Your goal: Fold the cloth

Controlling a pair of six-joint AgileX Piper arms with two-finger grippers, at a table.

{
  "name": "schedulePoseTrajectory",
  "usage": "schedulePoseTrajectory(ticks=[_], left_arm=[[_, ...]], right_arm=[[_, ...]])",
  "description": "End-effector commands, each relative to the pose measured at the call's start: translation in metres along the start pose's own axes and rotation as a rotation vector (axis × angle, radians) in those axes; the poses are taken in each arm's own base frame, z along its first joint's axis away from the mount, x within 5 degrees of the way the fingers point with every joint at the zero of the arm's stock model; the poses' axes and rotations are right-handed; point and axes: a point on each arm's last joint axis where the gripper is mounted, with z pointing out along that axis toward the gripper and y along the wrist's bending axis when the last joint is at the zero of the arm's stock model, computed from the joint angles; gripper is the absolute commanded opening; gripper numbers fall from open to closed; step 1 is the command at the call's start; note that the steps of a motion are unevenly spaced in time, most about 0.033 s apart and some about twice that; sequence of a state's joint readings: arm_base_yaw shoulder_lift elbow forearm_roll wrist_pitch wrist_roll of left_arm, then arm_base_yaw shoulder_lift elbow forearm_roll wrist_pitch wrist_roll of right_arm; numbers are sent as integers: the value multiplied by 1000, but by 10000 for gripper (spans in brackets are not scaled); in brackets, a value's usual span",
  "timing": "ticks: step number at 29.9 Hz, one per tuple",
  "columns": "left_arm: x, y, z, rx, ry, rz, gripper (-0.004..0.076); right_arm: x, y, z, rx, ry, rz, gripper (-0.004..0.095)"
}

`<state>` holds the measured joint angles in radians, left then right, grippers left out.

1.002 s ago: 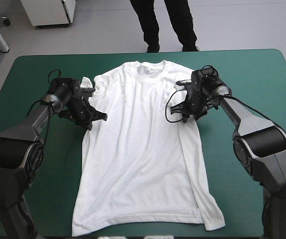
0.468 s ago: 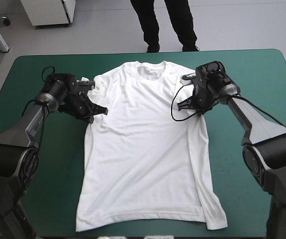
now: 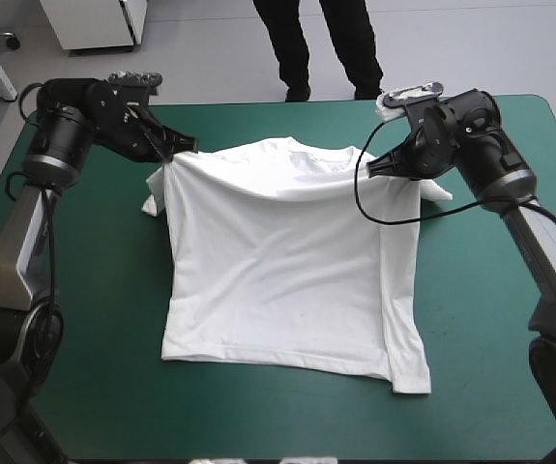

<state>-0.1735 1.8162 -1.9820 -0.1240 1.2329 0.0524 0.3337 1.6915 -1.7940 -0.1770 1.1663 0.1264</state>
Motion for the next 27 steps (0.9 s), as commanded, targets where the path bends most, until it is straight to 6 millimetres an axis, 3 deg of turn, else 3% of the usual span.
schedulePoseTrajectory(ticks=[1,11,15,20,27], left_arm=[[-13,-11,-73,17,-231,23,-9],[-12,-21,-164,13,-539,49,-9],[-9,-24,-195,11,-679,56,-9],[-8,-26,-215,-3,-797,85,-9],[-25,-23,-199,-12,-861,77,-9]], right_arm=[[-10,-15,-63,29,-240,25,-17],[-31,-29,-155,19,-552,78,-17],[-33,-33,-177,17,-619,89,-17],[-35,-33,-182,16,-655,89,-17],[-55,-32,-167,58,-772,55,-18]])
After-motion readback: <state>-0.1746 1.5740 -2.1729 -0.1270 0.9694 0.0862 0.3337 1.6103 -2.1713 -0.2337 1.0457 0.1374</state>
